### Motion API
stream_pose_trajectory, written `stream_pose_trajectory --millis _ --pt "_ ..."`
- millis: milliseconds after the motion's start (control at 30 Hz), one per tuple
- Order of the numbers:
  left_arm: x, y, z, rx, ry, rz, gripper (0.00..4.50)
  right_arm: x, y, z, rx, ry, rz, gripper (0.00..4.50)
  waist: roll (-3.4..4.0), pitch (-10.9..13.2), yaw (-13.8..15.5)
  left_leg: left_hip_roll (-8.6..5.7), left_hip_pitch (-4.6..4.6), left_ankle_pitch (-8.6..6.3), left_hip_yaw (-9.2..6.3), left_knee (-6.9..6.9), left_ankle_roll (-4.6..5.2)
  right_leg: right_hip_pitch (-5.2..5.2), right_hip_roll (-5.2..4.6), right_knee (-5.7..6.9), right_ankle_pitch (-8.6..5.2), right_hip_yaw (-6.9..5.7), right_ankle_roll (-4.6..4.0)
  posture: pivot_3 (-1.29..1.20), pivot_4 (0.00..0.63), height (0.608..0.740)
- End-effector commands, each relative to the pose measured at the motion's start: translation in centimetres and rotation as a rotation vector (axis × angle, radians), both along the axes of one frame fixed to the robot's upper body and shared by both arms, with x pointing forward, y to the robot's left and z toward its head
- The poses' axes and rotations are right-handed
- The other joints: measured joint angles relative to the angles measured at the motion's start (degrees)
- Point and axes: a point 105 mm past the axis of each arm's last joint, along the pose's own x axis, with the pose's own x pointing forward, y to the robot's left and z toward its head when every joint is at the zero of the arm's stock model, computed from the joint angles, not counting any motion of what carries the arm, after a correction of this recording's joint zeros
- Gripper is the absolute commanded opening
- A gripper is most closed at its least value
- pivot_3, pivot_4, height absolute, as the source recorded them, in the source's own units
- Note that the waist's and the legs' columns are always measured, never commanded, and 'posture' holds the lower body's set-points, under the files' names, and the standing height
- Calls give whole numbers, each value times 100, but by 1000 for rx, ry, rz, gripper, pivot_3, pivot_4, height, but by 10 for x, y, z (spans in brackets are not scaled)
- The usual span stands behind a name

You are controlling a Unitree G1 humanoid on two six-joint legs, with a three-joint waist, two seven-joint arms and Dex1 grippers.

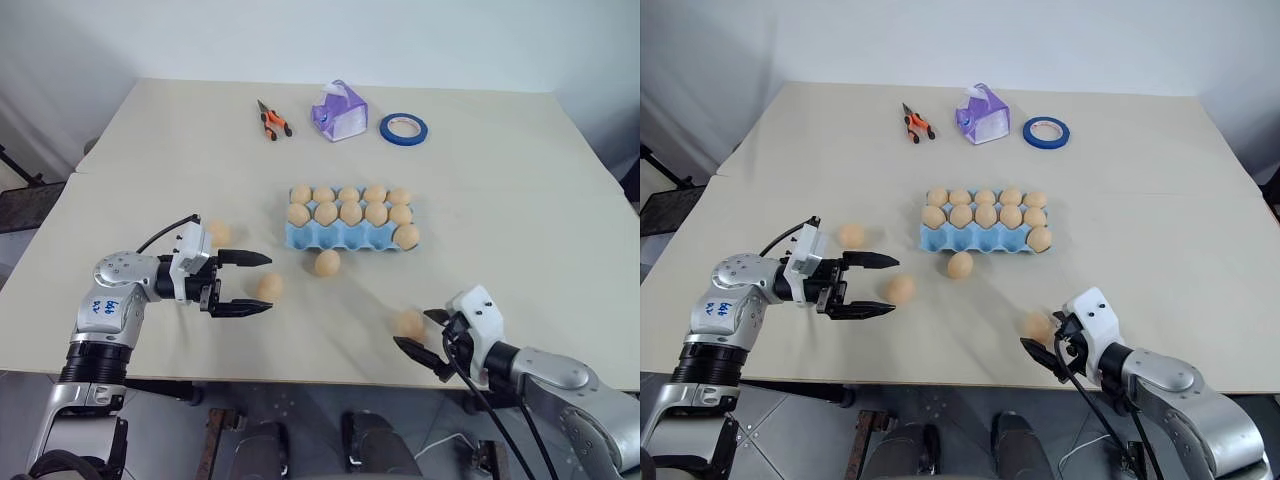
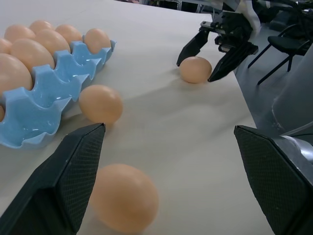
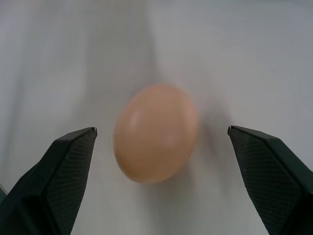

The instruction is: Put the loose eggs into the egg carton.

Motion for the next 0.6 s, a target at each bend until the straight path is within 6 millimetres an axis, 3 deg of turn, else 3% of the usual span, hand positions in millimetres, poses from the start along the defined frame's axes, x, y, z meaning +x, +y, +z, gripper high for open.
stream_pose_trajectory --millis 33,267,433,600 --pt "-1 2 5 -6 -38 13 4500 10 3 9 16 -82 0 4124 0 0 6 0 1 0 0 0 0 0 0 0 0 0 0 0 150 740" --pt "-3 5 5 -23 -41 47 4500 10 2 20 29 -118 16 1986 0 0 10 0 -2 -1 -2 -4 -1 -1 0 -2 0 -3 0 0 150 740" --pt "-1 7 6 -44 -49 82 4500 21 2 43 48 -193 10 1810 0 0 -23 1 0 -1 -2 -1 -1 0 0 1 0 -2 0 0 150 740" --pt "2 8 9 -60 -71 120 4500 56 11 76 104 -276 -46 1778 0 0 -42 1 4 2 -3 0 -2 -3 0 12 1 -1 -2 0 150 740"
